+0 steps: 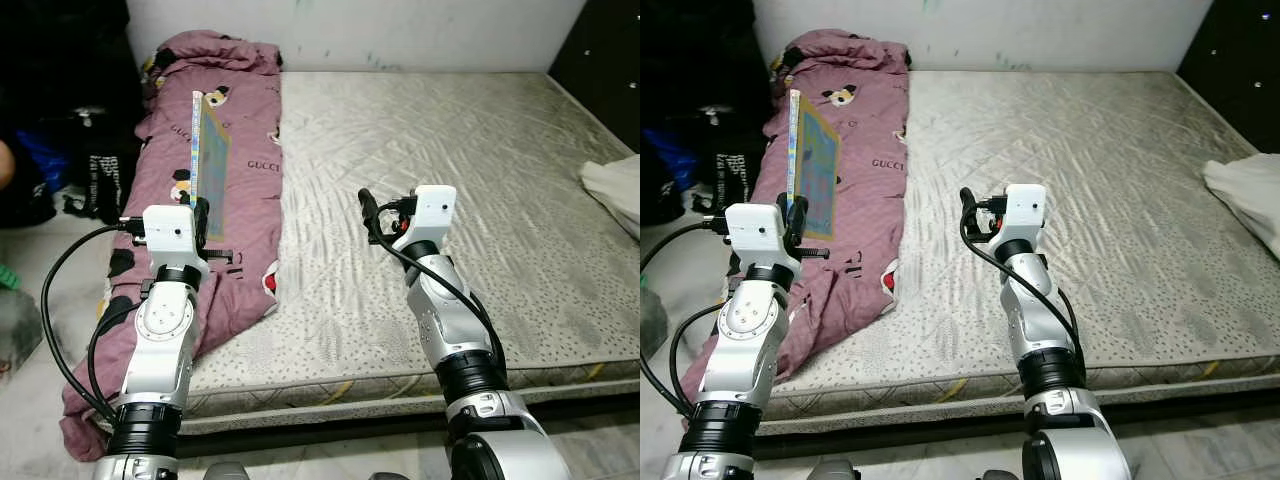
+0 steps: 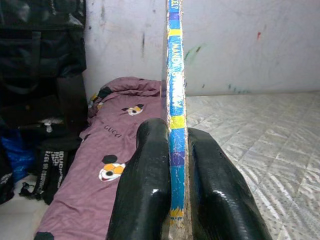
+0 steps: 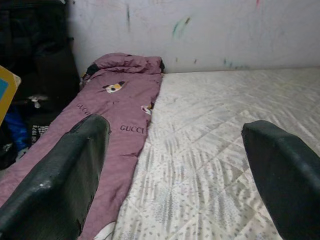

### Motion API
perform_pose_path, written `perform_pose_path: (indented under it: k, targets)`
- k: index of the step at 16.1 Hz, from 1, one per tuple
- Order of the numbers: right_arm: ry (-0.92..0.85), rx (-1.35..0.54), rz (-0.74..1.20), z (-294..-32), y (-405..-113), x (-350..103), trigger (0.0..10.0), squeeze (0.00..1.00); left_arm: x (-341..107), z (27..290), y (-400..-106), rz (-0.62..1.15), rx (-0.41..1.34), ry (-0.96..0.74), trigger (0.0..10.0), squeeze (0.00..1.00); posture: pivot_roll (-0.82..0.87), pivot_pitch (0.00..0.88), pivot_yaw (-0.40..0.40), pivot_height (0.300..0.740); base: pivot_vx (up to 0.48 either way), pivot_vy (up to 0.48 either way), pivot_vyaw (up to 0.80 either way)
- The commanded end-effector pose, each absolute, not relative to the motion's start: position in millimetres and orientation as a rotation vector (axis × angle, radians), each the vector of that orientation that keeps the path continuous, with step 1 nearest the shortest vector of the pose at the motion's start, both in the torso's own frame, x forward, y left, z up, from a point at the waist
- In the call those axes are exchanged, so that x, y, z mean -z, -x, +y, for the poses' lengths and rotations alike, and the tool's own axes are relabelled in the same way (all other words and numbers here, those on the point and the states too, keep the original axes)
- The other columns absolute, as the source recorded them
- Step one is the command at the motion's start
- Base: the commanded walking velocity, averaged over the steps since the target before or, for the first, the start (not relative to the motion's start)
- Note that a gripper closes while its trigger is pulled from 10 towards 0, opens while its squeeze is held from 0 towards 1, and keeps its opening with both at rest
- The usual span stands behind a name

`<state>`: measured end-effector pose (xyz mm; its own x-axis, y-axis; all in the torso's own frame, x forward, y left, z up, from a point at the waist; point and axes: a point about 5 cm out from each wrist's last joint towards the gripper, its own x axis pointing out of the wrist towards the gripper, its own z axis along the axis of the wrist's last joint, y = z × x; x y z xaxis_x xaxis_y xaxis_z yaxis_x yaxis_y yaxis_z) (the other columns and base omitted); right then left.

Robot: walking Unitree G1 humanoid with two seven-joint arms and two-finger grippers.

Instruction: Clean up the room

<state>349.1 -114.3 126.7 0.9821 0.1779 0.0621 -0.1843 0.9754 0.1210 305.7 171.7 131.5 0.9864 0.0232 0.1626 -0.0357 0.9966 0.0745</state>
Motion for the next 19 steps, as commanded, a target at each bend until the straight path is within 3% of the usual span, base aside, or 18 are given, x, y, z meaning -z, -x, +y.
perform_pose_path:
  k: [1,6,19]
  targets:
    - [-0.116,-0.178,-0.048,-114.9,-352.2,-129.1,10.0,0.00,-142.2,169.0,-309.3,-0.211,-0.019,-0.080,10.0,0.00,-0.07,0.000,-0.021,0.740,0.000,0.000,0.00]
    - [-0.099,-0.191,-0.046,-112.6,-352.0,-128.6,10.0,0.00,-142.1,169.2,-309.2,-0.209,-0.019,-0.070,10.0,0.00,-0.07,0.000,-0.024,0.740,0.000,-0.230,0.33]
    - [-0.109,-0.190,-0.030,-113.0,-353.0,-126.2,10.0,0.00,-143.5,168.5,-310.6,-0.219,-0.018,-0.064,10.0,0.00,-0.07,0.000,-0.030,0.740,0.000,-0.188,0.00]
